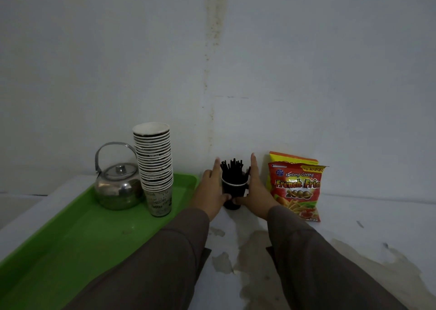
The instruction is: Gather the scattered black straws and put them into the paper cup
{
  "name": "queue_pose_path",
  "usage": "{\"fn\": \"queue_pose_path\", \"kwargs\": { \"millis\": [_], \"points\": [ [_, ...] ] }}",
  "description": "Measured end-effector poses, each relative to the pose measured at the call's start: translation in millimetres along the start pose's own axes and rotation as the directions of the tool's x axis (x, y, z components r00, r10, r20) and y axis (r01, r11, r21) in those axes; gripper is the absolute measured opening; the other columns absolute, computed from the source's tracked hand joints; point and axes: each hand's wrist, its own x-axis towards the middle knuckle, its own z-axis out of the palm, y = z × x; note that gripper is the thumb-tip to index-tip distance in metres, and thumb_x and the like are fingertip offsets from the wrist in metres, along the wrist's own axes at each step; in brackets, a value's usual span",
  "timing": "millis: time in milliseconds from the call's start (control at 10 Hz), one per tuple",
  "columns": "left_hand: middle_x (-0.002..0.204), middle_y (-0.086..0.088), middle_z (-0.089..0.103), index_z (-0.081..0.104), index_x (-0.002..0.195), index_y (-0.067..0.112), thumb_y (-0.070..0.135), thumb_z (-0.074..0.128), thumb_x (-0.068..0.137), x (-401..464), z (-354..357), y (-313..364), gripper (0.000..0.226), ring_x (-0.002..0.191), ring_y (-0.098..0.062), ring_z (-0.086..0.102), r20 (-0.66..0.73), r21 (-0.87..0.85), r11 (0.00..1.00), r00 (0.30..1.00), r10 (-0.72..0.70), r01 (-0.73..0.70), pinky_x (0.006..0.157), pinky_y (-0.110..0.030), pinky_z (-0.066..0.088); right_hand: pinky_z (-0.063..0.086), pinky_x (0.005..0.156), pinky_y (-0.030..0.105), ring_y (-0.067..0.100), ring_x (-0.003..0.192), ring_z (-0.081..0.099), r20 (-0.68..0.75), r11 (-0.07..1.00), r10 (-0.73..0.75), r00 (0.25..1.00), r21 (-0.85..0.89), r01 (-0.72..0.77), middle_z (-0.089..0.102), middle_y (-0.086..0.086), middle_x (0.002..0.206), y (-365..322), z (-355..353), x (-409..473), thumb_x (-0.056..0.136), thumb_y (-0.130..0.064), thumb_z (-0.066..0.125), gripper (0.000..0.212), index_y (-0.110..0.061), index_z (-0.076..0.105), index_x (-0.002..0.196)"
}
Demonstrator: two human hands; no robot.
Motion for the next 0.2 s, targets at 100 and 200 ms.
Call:
{"fn": "queue_pose_path", "kwargs": {
  "millis": [100,200],
  "points": [
    [0.134,-0.013,0.038,0.010,0.143,0.019,0.009,0.061,0.083,-13.2,-6.9,0.5,0.080,0.116,-0.028,0.047,-0.030,-0.012,1.000,0.999,-0.015,0.015,0.091,-0.038,0.044,0.040,0.103,0.042,0.031,0.128,0.041,-0.077,0.999,0.038,0.996,-0.028,-0.040,0.029,0.016,0.148,-4.5,-3.9,-10.5,0.074,0.000,0.069,0.113,-0.031,-0.016,0.141],
    [0.121,-0.012,0.049,0.044,0.125,0.013,0.009,0.055,0.085,-29.7,-18.3,9.9,0.041,0.108,-0.028,0.051,-0.112,0.032,0.998,0.992,0.056,-0.053,0.087,-0.038,0.046,0.048,0.084,0.032,0.028,0.105,0.058,-0.229,0.993,0.051,0.972,-0.093,-0.074,0.056,0.013,0.117,-10.6,-6.8,-28.7,0.082,-0.006,0.061,0.081,-0.026,0.012,0.143]
  ]
}}
